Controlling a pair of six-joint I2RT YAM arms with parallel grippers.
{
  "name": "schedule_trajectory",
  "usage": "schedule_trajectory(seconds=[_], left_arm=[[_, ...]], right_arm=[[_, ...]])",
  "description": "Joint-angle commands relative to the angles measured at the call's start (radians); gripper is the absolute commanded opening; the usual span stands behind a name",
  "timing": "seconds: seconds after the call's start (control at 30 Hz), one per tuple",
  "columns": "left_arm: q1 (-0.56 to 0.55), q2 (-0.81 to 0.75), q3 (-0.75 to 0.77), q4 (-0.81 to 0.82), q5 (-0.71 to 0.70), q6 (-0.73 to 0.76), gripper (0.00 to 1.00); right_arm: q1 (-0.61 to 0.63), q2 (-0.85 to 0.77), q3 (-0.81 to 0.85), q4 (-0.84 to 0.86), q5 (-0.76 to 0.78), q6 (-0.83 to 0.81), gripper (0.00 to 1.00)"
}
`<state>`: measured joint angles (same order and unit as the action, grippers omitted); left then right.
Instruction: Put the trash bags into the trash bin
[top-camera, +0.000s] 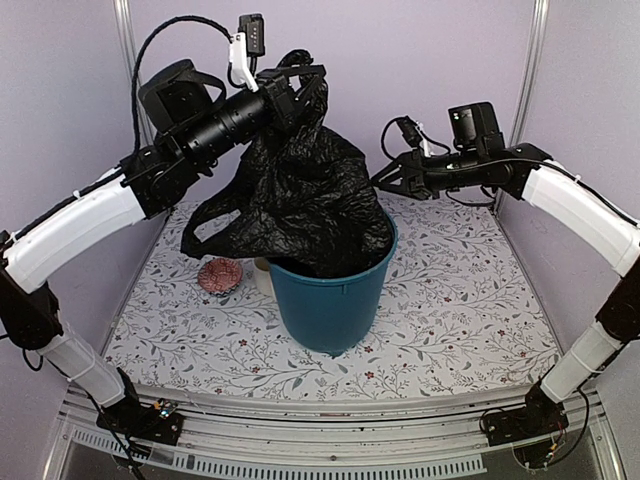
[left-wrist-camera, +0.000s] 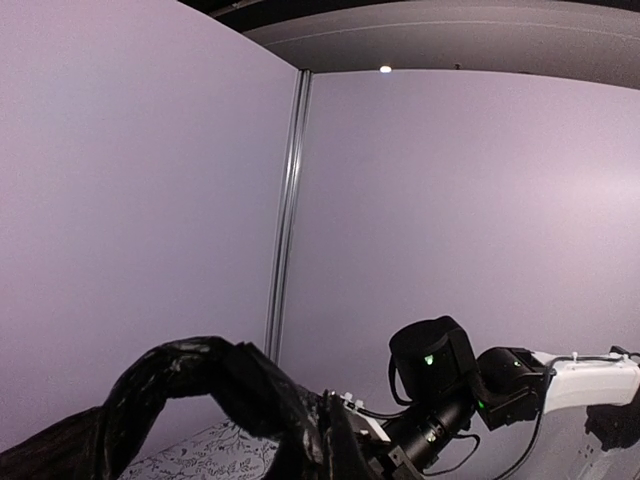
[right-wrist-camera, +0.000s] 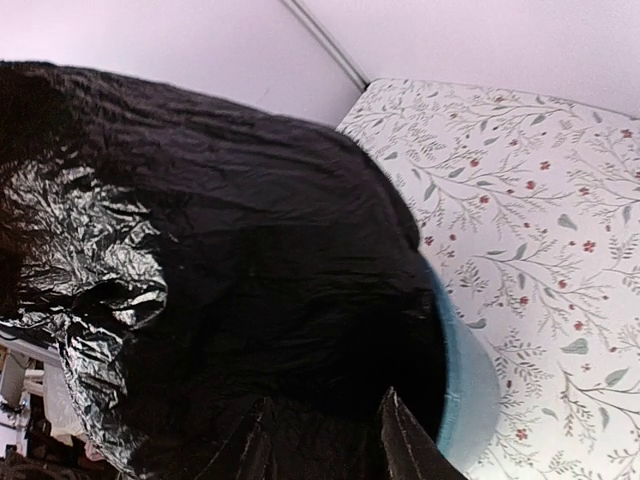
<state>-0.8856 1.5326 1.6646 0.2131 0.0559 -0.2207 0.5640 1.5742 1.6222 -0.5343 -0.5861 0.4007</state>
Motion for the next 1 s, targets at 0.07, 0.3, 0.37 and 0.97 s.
schedule_trajectory(seconds=[0.07,0.3,0.37,0.97], left_arm=[[-0.009,0.024,-0.032,0.035,0.028,-0.029,0.00],[-0.009,0.009,-0.005,0.014,0.022,-0.012,0.00],[-0.009,0.000,0.007,0.005,0.010,0.005,0.00],[-0.009,-0.013,-0.076,0.007,-0.015,-0.014,0.00]], right_arm=[[-0.078,-0.120,-0.034,-0.015,0.026,-0.004,0.37],[-0.013,-0.108,-0.003,0.017,-0.106,-0.026,0.37],[0.028,-0.107,-0.004,0.011,-0.132,-0.057,0.39],[0.145,0.120,0.107,-0.088,-0.041,-0.082,0.30]])
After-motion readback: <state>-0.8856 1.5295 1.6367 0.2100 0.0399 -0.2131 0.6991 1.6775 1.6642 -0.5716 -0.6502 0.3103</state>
